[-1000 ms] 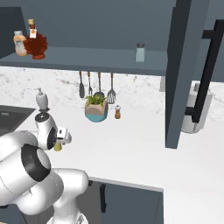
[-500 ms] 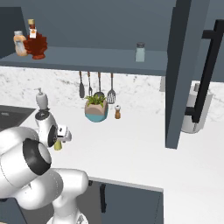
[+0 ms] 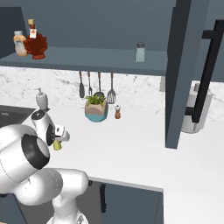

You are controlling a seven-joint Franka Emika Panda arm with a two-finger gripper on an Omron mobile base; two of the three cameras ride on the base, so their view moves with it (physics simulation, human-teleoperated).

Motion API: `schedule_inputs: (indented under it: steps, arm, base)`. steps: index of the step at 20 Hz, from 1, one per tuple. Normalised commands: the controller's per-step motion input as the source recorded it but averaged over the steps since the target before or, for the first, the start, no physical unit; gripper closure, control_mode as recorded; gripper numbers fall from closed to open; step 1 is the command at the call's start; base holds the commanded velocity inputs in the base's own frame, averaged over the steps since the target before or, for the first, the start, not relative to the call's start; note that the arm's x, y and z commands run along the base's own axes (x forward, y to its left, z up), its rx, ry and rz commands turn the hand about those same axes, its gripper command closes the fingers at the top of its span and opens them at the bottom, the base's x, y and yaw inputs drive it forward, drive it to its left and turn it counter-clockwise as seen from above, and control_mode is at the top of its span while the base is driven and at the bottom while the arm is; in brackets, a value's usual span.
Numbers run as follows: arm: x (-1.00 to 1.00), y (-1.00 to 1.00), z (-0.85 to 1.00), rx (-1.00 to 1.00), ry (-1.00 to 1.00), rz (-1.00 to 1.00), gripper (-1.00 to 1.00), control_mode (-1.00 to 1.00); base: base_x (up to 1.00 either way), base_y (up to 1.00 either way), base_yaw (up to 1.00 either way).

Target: Put the shaker and condiment bottle from the counter next to their counterparts in the cabinet.

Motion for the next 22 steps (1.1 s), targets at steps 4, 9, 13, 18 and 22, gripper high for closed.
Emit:
schedule_inputs:
  steps: [4,9,13,18,22]
  arm:
    - [0.0,0.0,-0.08,0.0,0.0,-0.03,1.0,-1.0]
    - [0.0,0.0,0.04,0.0,0.0,-0.01,1.0,-1.0]
    - [-0.03,0.0,0.44,0.0,0.0,0.0,1.0,-1.0]
    - [-0.06,-0.01,0.52,0.0,0.0,0.0,1.0,-1.0]
    - [0.0,0.0,0.31,0.0,0.0,-0.01,1.0,-1.0]
  base:
    - [0.0,0.0,0.0]
    - [0.0,0.0,0.0]
    - [0.0,0.0,0.0]
    - [0.0,0.0,0.0]
    - [0.0,0.0,0.0]
